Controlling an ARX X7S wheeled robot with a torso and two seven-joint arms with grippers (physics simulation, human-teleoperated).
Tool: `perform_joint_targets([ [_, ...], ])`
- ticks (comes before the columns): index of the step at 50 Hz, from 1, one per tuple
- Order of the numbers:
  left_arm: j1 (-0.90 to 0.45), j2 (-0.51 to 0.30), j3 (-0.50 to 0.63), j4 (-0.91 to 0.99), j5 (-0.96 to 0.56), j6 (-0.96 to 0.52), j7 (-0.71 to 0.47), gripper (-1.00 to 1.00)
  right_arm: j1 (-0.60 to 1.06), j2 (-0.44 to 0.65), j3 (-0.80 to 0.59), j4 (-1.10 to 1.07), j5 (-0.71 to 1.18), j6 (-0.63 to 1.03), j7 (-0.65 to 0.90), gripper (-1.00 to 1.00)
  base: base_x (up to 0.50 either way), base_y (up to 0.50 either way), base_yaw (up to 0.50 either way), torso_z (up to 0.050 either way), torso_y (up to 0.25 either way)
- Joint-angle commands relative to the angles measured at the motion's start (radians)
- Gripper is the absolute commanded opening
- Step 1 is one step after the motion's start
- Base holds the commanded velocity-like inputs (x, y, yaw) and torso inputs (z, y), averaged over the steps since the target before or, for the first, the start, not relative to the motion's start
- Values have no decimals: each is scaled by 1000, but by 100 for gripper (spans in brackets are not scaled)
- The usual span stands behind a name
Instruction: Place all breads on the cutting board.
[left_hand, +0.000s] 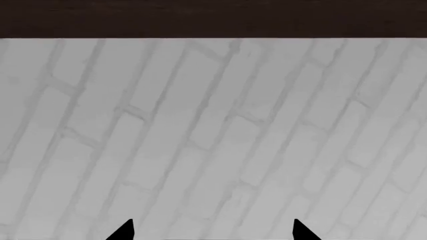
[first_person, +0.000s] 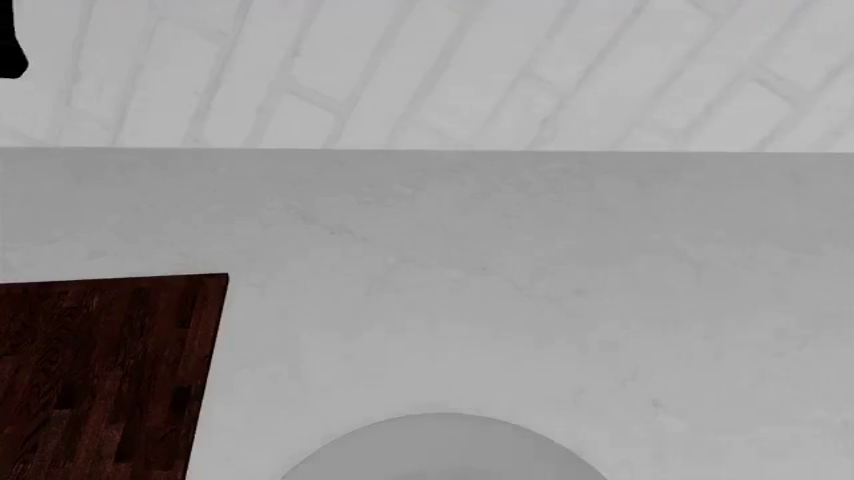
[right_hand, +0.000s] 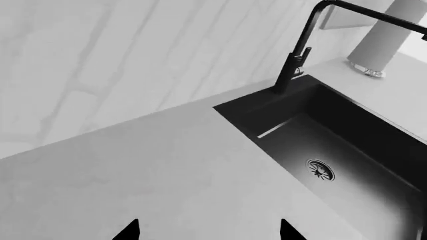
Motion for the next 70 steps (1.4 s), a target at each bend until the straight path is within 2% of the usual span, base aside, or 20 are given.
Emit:
perform_joint_targets([
  [1, 14, 12, 21, -11, 49, 28, 19, 100, 80, 16, -50, 162, -50, -46, 1, 100, 0, 0, 0, 0, 0],
  [8, 10, 16, 29, -21, 60, 38, 36, 100, 61, 74, -49, 104, -54, 24, 2, 100, 0, 0, 0, 0, 0],
  [22, 26, 14, 31, -22, 72, 60, 57, 100, -182, 201, 59, -296, 25, 302, 17, 100, 0, 0, 0, 0, 0],
  [34, 39, 8, 32, -23, 79, 75, 71, 100, -332, 281, 162, -470, 75, 429, 40, 100, 0, 0, 0, 0, 0],
  [44, 52, -5, 26, -17, 76, 82, 69, 100, -393, 279, 184, -631, 127, 514, -3, 100, 0, 0, 0, 0, 0],
  [53, 53, -15, 21, -15, 71, 84, 68, 100, -444, 326, 222, -824, 173, 634, -28, 100, 0, 0, 0, 0, 0],
  [66, 68, -26, 17, -7, 68, 94, 74, 100, -426, 335, 159, -1022, 238, 742, -63, 100, 0, 0, 0, 0, 0],
  [70, 74, -29, 17, -7, 72, 100, 80, 100, -391, 344, 115, -1028, 340, 745, 0, 100, 0, 0, 0, 0, 0],
])
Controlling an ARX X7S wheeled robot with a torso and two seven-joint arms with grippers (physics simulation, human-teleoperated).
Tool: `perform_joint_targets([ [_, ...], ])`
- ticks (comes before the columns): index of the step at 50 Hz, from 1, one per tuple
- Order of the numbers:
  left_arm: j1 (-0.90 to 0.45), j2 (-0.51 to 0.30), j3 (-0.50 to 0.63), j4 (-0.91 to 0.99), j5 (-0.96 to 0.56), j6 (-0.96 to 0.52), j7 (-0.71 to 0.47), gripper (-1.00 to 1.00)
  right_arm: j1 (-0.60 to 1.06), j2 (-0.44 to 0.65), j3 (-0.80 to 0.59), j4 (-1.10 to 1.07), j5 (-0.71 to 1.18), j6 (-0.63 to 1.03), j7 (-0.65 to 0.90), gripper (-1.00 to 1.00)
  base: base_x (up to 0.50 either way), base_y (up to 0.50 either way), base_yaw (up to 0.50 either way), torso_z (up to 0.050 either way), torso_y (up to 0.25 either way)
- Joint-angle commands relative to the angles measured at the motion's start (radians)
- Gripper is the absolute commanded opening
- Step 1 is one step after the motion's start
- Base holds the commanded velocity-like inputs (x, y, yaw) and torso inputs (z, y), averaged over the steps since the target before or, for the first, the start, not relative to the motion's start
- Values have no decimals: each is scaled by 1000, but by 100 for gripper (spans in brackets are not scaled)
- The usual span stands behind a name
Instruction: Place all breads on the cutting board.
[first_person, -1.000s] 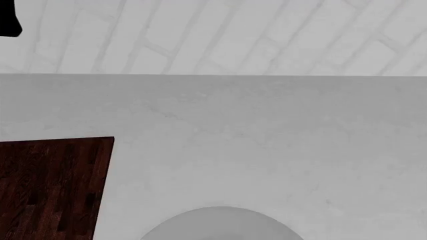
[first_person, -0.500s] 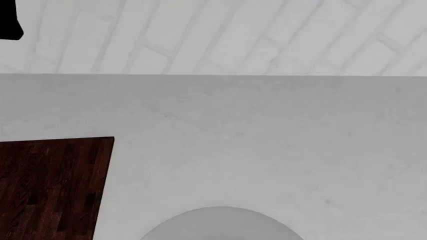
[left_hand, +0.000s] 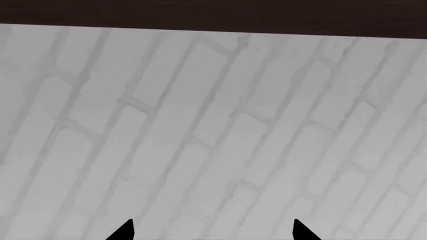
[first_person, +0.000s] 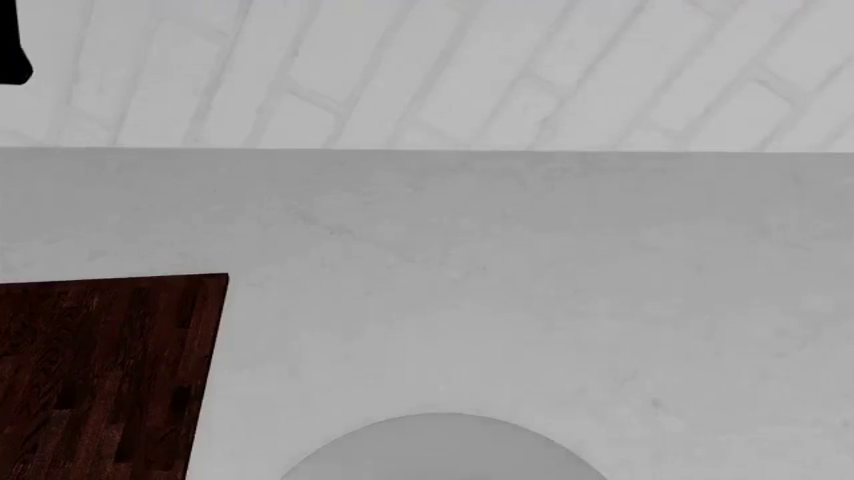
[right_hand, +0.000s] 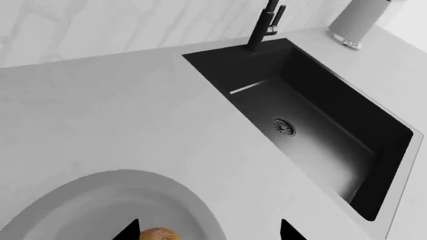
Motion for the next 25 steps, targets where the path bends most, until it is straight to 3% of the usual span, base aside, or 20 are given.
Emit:
perform_joint_targets([
  [1, 17, -11, -4, 4, 2, 12, 9, 100, 30, 19, -68, -120, 168, 65, 69, 100, 0, 0, 0, 0, 0],
  [17, 9, -16, 4, 1, 8, 16, 18, 100, -108, 23, 7, -91, 333, 31, 183, 100, 0, 0, 0, 0, 0],
  [25, 0, -15, 18, -8, 23, 17, 27, 100, -48, -15, -101, 41, 290, -46, 151, 100, 0, 0, 0, 0, 0],
])
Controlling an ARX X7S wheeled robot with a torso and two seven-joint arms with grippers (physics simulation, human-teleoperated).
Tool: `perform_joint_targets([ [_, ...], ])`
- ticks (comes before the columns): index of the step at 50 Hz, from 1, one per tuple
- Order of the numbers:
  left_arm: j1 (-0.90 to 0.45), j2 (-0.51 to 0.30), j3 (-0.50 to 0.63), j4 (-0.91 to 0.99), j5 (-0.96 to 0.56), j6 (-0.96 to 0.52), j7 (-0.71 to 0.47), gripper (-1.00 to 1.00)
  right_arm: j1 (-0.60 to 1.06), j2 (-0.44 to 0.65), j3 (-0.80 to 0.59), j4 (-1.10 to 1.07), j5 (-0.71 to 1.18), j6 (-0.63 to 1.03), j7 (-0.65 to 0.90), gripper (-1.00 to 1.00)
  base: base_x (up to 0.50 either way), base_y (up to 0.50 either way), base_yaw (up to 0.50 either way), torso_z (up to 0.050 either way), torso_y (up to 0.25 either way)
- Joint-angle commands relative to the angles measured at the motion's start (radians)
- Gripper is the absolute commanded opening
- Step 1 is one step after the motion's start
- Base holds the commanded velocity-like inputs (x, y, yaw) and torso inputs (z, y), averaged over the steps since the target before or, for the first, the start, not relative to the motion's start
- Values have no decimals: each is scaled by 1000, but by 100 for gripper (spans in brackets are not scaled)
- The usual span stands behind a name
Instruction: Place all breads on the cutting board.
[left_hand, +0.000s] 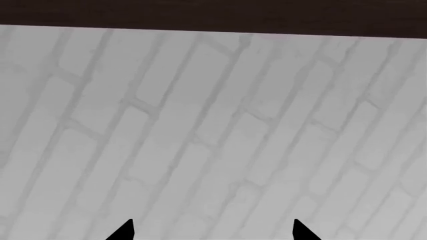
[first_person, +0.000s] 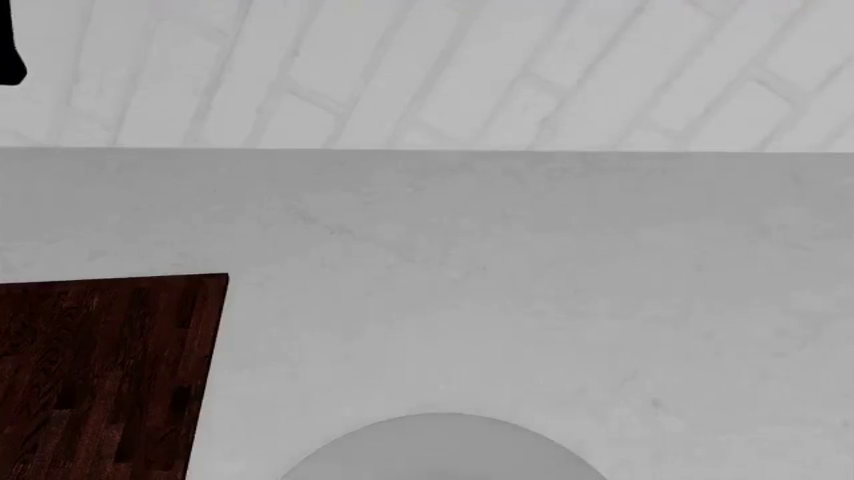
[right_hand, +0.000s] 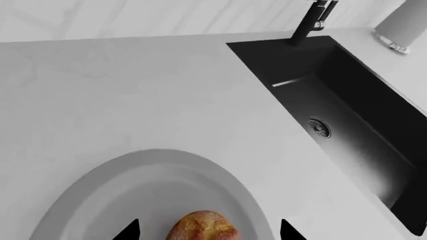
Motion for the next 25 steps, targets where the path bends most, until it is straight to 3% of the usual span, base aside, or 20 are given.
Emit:
perform_joint_targets([
  [1, -5, -1, 14, -8, 16, 4, 11, 100, 23, -33, -79, 110, 3, -69, -6, 100, 0, 0, 0, 0, 0],
  [10, -1, 4, 27, -18, 34, 15, 25, 100, 120, -55, -197, 263, -68, -129, -55, 100, 0, 0, 0, 0, 0],
  [25, 5, 0, 28, -13, 28, 19, 22, 100, 109, -71, -203, 344, -76, -171, -65, 100, 0, 0, 0, 0, 0],
])
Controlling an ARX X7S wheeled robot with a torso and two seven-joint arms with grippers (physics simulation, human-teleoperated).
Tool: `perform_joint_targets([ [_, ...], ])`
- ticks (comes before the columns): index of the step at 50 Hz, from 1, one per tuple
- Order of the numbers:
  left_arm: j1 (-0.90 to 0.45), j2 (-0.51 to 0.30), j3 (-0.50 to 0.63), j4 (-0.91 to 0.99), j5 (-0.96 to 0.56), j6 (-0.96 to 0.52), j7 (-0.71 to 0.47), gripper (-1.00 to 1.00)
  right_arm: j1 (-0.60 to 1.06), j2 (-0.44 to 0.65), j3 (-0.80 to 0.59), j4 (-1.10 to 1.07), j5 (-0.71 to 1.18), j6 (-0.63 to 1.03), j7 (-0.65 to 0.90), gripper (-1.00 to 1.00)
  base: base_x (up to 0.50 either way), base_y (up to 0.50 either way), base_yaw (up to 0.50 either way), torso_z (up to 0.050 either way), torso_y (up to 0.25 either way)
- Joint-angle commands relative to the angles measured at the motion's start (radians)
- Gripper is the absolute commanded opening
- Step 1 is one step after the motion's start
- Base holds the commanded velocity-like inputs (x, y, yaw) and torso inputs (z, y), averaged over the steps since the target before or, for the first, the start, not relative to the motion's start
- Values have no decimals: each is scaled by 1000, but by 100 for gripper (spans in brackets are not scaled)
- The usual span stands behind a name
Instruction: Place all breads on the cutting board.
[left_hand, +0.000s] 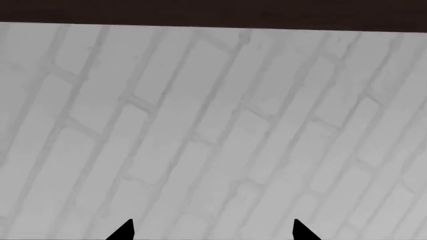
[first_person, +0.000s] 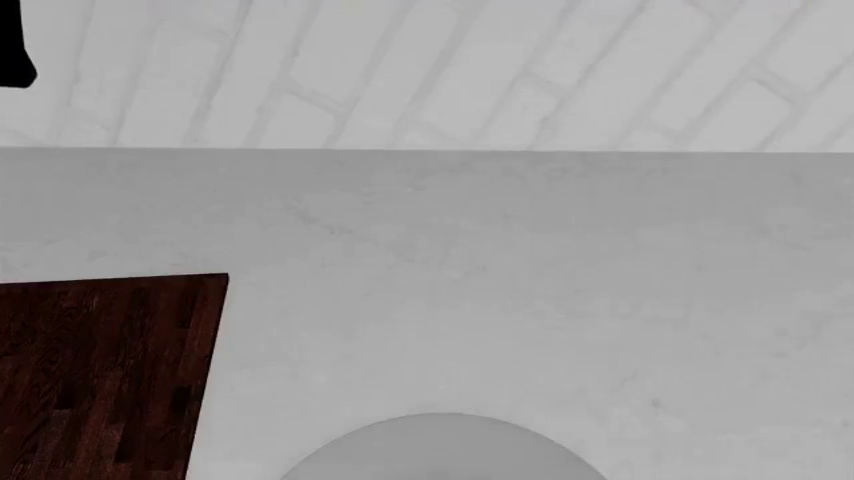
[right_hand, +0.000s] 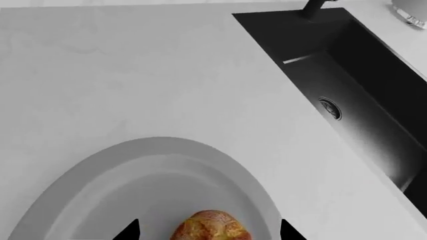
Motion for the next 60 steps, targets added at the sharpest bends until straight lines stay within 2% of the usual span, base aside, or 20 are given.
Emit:
perform_joint_targets([
  [1, 6, -2, 5, 0, 3, 6, 3, 100, 3, -16, -19, 80, -12, -40, -9, 100, 0, 0, 0, 0, 0],
  [16, 9, 12, 26, -15, 25, 20, 17, 100, -67, -14, 31, 135, 0, -90, 14, 100, 0, 0, 0, 0, 0],
  [60, 7, 9, 37, -14, 18, 27, 7, 100, -90, -62, 53, 309, -19, -214, 18, 100, 0, 0, 0, 0, 0],
])
